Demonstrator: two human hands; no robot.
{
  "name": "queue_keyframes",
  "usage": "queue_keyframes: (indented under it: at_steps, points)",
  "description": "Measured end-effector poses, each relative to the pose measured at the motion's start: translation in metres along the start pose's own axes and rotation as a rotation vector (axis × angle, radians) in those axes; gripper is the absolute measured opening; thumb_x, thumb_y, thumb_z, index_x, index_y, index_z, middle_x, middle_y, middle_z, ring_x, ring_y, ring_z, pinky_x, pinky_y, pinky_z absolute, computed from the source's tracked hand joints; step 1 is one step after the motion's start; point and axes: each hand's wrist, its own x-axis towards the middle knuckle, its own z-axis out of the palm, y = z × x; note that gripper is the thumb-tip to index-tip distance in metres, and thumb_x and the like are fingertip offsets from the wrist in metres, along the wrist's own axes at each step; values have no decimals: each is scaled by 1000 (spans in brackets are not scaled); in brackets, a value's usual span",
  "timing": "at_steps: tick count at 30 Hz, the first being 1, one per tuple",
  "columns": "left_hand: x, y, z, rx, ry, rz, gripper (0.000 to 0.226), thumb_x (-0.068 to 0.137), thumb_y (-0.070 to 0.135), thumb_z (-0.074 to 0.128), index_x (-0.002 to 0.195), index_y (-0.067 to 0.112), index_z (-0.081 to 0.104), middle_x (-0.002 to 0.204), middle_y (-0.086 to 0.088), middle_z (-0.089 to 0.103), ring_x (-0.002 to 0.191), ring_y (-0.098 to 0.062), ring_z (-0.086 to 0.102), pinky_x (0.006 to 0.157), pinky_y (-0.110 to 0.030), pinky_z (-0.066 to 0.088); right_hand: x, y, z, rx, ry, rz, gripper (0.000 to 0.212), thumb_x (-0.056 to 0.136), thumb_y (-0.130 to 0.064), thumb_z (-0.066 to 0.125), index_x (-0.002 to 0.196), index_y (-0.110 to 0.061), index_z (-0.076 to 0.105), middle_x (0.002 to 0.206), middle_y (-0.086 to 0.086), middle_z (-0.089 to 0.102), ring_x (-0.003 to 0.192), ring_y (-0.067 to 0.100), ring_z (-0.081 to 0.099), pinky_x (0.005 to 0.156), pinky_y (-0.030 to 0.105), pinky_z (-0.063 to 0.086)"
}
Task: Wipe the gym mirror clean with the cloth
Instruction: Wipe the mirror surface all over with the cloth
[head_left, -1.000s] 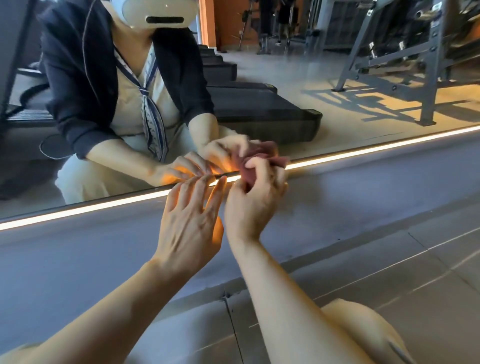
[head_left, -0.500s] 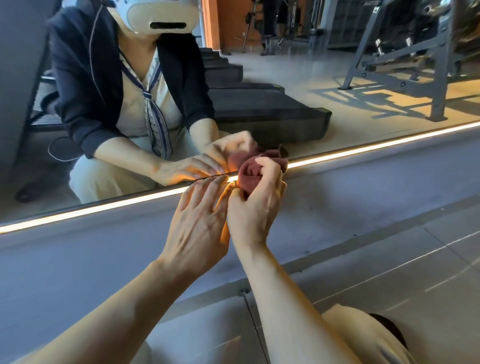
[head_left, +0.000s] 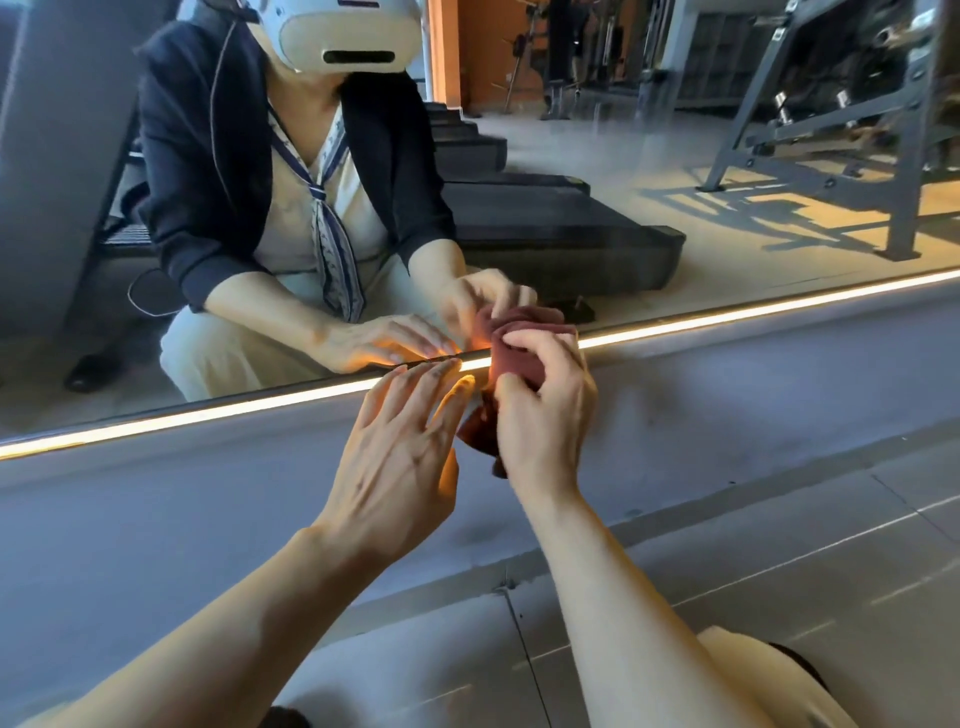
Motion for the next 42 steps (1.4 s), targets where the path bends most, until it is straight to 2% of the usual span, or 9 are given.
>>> queue_keyframes:
  at_steps: [5,8,12,15,17,26,31,38,42]
  points:
    - [-8,-7,-8,4,-38,-45,73,68,6,77,138,1,54,141,-20,52,130,-38,46,112,-53,38,20,13,-10,-118,413,212,48,75,13,60,120,-3,64,128,17,55,113,37,52,93,24,39]
    - [-15,-15,-14,-13,-23,-75,75,69,5,76,140,1,52,141,-19,52,129,-37,45,111,-52,39,-6,11,8,-161,231,116,48,69,17,62,113,-2,66,125,18,57,107,37,55,89,16,35]
    - [-24,-23,-15,-33,5,-72,72,69,2,75,137,0,52,138,-20,53,127,-37,46,112,-51,37,-45,-6,26,-76,-57,-9,40,71,8,69,106,-12,68,114,-3,51,107,22,54,91,31,53]
    - [-33,-33,-19,-32,10,-74,75,68,2,76,139,1,52,139,-19,53,129,-36,44,111,-52,37,-27,-3,18,-51,180,68,42,72,9,67,110,-8,70,118,5,50,111,24,56,96,10,39]
    - [-40,-42,-24,-26,16,-77,76,67,2,77,139,2,53,140,-18,54,129,-35,45,111,-53,38,-12,2,10,-47,290,204,51,75,11,67,124,-7,64,128,11,49,120,28,53,101,16,37]
    - [-75,-79,-39,-24,46,-148,77,67,2,74,141,2,52,144,-16,51,134,-31,40,117,-50,27,-86,-39,60,-22,-120,77,43,69,10,73,106,-11,68,108,-6,50,93,-2,52,84,2,38]
    - [-65,-80,-46,-46,95,-183,74,65,4,74,137,2,55,127,-21,56,117,-35,44,105,-43,32,-34,-63,54,-65,421,372,42,82,5,63,122,-5,63,134,16,50,122,30,51,93,18,38]
    - [-54,-77,-53,-102,132,-285,64,61,-3,78,123,8,65,109,-15,60,98,-34,53,86,-44,48,-63,-93,67,-121,-147,334,15,94,-11,61,108,-13,66,119,5,52,108,24,54,85,29,46]
    - [-62,-84,-59,-89,56,-211,69,59,-4,77,127,5,65,114,-15,60,101,-36,55,85,-45,52,-53,-77,57,-33,89,380,17,89,-17,58,103,-20,67,120,5,49,106,26,56,95,36,51]
